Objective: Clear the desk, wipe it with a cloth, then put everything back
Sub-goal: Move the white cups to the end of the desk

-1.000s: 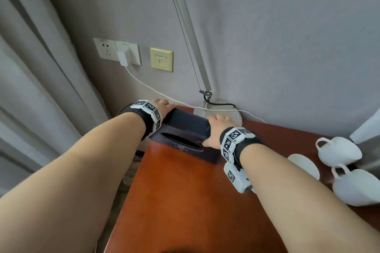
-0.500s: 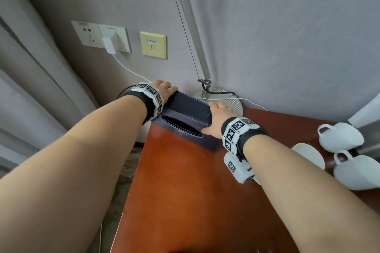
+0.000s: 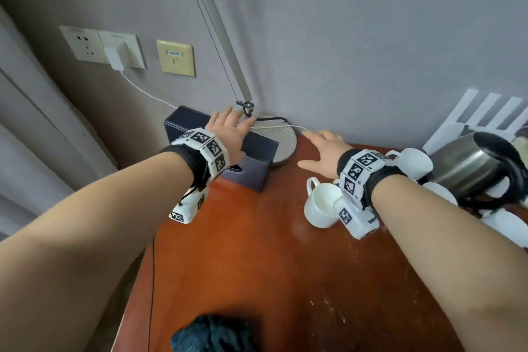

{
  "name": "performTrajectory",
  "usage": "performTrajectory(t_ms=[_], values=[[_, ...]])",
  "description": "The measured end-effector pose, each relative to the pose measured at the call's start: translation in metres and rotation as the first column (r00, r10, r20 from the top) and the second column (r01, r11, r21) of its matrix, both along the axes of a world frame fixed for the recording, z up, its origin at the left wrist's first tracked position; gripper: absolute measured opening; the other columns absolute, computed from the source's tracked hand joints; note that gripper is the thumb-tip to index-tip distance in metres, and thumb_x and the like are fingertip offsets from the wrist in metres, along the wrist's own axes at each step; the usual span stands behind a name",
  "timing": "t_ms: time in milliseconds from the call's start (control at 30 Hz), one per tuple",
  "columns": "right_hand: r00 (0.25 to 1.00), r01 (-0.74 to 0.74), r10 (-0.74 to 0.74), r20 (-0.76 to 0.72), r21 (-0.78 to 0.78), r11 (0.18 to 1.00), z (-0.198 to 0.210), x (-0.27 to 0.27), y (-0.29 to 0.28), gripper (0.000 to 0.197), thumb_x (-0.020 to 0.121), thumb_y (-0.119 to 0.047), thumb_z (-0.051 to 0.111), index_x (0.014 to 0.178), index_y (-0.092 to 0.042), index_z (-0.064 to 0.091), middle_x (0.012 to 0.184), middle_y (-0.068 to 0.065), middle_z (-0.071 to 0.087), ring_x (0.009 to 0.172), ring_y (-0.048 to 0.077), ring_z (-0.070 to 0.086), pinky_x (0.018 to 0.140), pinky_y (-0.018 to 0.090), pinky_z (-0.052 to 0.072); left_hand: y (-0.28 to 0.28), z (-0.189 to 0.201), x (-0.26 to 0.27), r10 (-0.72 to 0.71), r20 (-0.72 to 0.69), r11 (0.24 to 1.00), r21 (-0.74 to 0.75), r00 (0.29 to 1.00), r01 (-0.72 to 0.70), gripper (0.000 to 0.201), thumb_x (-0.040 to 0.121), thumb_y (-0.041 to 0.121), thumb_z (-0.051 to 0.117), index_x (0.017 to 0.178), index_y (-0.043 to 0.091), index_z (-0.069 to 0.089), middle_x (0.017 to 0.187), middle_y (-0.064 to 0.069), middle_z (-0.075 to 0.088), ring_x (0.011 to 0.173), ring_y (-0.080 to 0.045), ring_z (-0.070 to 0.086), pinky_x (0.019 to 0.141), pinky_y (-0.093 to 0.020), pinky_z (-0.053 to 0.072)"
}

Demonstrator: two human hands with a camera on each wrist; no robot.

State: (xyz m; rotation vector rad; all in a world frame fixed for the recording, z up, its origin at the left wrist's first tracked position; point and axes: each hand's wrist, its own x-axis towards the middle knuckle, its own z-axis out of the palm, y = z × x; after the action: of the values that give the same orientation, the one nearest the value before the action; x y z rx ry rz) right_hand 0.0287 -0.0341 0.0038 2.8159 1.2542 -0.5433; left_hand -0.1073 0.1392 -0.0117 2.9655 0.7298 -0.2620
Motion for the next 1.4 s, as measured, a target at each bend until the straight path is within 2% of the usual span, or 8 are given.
performTrajectory(t_ms=[133, 267, 500, 667, 867, 1033, 1167, 1400], values=[[0.993, 0.114, -0.111, 0.036, -0.084, 0.99, 0.0, 0.028, -0.067, 0.079, 0.086, -0.045, 0.058, 0.149, -0.03, 0.013, 0.154, 0.003, 0.019, 0.142, 0.028, 0.017, 0.115, 0.039, 0.021, -0.067, 0.009, 0.018, -0.149, 0.143, 0.983, -0.086, 0.978, 0.163, 0.076, 0.09, 0.036, 0.058, 0.151, 0.026, 0.015, 0.157, -0.004, 0.008, 0.145, -0.025, 0.008, 0.117, -0.037, 0.013], [0.988, 0.155, -0.155, 0.018, -0.21, 0.965, -0.013, 0.051, -0.116, 0.087, 0.083, -0.041, 0.062, 0.149, -0.031, 0.007, 0.157, 0.004, 0.01, 0.144, 0.028, 0.011, 0.116, 0.036, 0.015, -0.128, -0.004, 0.043, -0.235, 0.089, 0.953, -0.174, 0.968, 0.247, 0.075, 0.088, 0.045, 0.056, 0.15, 0.027, 0.017, 0.155, -0.001, 0.012, 0.141, -0.023, 0.017, 0.114, -0.037, 0.023], [0.991, -0.021, -0.013, -0.133, -0.244, 0.97, -0.052, 0.075, -0.121, 0.093, 0.082, -0.032, 0.066, 0.147, -0.042, 0.0, 0.158, -0.008, -0.01, 0.147, 0.023, -0.007, 0.119, 0.043, 0.014, -0.191, -0.043, 0.078, -0.01, -0.16, 0.976, -0.218, 0.987, -0.025, 0.09, 0.076, 0.063, 0.06, 0.148, 0.032, 0.015, 0.151, 0.001, 0.02, 0.135, -0.025, 0.029, 0.104, -0.043, 0.038], [0.986, -0.144, 0.122, -0.111, -0.221, 0.965, -0.057, 0.085, -0.118, 0.076, 0.08, -0.032, 0.062, 0.141, -0.042, 0.018, 0.149, -0.004, 0.016, 0.13, 0.031, 0.031, 0.092, 0.044, 0.044, -0.216, -0.054, 0.096, 0.183, -0.178, 0.945, -0.24, 0.967, -0.223, 0.081, 0.082, 0.051, 0.062, 0.146, 0.034, 0.015, 0.149, 0.005, 0.017, 0.134, -0.027, 0.026, 0.101, -0.042, 0.037], [0.99, -0.143, 0.138, -0.04, -0.175, 0.974, -0.064, 0.081, -0.119, 0.071, 0.078, -0.051, 0.06, 0.137, -0.035, 0.022, 0.136, 0.003, 0.03, 0.117, 0.034, 0.044, 0.077, 0.04, 0.041, -0.223, -0.06, 0.104, 0.302, -0.161, 0.902, -0.269, 0.94, -0.336, 0.082, 0.084, 0.04, 0.062, 0.148, 0.029, 0.012, 0.151, 0.006, 0.017, 0.141, -0.023, 0.015, 0.107, -0.042, 0.034], [0.984, -0.155, 0.139, -0.115, -0.146, 0.977, -0.068, 0.088, -0.125, 0.095, 0.07, -0.054, 0.07, 0.142, -0.038, 0.011, 0.141, 0.003, 0.024, 0.124, 0.034, 0.04, 0.083, 0.043, 0.042, -0.23, -0.056, 0.101, 0.328, -0.151, 0.892, -0.276, 0.933, -0.358, 0.085, 0.084, 0.035, 0.064, 0.149, 0.025, 0.011, 0.154, 0.006, 0.015, 0.145, -0.021, 0.01, 0.112, -0.039, 0.027], [0.968, -0.215, 0.193, -0.163, -0.13, 0.968, -0.067, 0.095, -0.132, 0.102, 0.074, -0.033, 0.073, 0.147, -0.037, 0.002, 0.148, 0.003, 0.015, 0.133, 0.029, 0.026, 0.098, 0.043, 0.038, -0.236, -0.051, 0.101, 0.296, -0.221, 0.905, -0.248, 0.929, -0.347, 0.086, 0.086, 0.03, 0.063, 0.15, 0.026, 0.006, 0.156, 0.007, 0.01, 0.146, -0.021, 0.005, 0.113, -0.039, 0.026], [0.97, -0.187, 0.174, -0.168, -0.065, 0.98, -0.062, 0.087, -0.148, 0.072, 0.068, -0.041, 0.071, 0.126, -0.028, 0.031, 0.117, 0.004, 0.031, 0.09, 0.024, 0.048, 0.081, 0.043, 0.051, -0.238, -0.05, 0.086, 0.222, -0.269, 0.931, -0.228, 0.937, -0.286, 0.092, 0.077, 0.036, 0.071, 0.149, 0.029, 0.013, 0.15, 0.009, 0.017, 0.136, -0.023, 0.027, 0.101, -0.044, 0.044]])
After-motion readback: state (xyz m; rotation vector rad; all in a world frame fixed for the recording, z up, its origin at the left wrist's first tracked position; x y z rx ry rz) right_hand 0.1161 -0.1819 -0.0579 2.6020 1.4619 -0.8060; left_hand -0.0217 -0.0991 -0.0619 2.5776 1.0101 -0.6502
